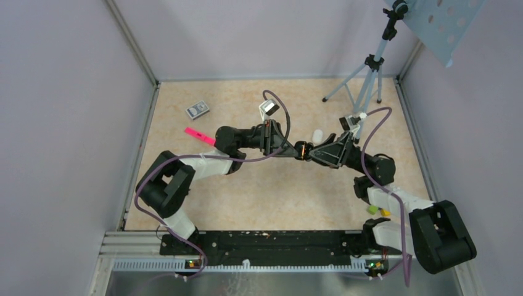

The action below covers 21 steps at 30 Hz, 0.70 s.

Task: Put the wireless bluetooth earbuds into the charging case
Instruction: Open the charging case to the charging case.

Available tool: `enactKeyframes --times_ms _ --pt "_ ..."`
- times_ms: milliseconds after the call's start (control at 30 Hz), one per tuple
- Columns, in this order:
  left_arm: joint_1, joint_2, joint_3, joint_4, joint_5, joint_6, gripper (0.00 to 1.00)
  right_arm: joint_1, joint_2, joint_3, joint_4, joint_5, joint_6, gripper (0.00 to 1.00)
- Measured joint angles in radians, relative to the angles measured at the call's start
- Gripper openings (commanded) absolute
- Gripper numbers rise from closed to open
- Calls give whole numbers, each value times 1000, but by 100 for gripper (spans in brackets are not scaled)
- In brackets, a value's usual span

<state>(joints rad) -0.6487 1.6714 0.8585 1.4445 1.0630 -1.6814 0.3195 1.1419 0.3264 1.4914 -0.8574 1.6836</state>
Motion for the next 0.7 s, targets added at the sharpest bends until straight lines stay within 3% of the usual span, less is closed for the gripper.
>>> enactKeyframes --times_ms 700 --pt "0 -11 0 20 -1 -19 0 -37 -64 -58 6 19 -6 41"
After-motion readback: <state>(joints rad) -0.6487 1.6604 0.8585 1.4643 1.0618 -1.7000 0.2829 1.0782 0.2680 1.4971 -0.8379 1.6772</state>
